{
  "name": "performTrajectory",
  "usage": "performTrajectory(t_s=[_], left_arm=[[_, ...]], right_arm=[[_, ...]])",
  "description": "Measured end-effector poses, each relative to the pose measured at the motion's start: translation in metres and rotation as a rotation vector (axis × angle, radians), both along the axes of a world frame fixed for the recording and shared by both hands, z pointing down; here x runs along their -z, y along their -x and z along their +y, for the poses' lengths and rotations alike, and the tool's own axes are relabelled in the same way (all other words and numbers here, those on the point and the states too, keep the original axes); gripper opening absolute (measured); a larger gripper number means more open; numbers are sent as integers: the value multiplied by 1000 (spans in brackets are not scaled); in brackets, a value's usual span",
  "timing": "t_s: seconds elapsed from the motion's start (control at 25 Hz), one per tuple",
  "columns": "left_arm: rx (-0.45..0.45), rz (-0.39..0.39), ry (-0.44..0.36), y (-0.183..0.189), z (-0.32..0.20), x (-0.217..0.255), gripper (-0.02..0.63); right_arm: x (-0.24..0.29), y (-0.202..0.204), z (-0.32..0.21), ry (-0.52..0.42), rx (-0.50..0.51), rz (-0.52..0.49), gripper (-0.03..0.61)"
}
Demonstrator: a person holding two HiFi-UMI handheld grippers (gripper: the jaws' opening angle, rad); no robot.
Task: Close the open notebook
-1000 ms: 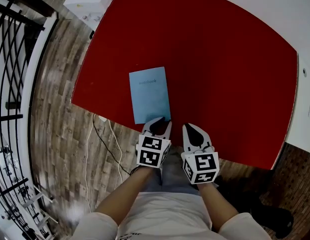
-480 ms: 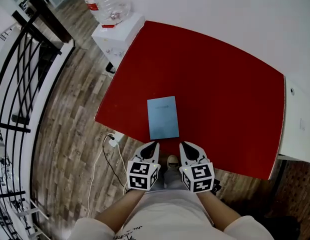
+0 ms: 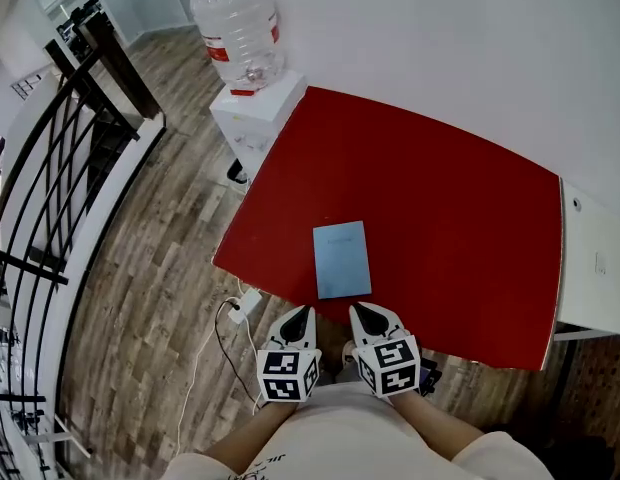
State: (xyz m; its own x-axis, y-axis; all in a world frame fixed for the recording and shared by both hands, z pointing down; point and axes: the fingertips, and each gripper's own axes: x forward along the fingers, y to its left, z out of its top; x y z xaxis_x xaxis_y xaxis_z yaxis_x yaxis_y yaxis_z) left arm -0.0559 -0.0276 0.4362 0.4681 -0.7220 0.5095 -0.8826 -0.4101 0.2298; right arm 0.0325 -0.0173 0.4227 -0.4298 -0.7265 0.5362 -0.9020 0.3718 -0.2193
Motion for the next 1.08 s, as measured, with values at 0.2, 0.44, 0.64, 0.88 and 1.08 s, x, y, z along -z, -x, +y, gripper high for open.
performTrajectory(t_s=[0.2, 0.44, 0.64, 0.88, 1.08], left_arm=[[7, 4, -38, 8, 3, 10, 6], [7, 3, -35, 13, 5, 6, 6], [10, 2, -33, 16, 6, 6, 6], [4, 0, -30, 16, 9, 6, 6], [0, 1, -27, 14, 8, 6, 6]], right_arm=[[-1, 19, 7, 11, 48, 24, 5], [-2, 32, 9, 2, 78, 39, 5], [0, 33, 9, -4, 77, 38, 5], [1, 34, 12, -11, 72, 38, 5], [1, 32, 12, -10, 70, 36, 6]])
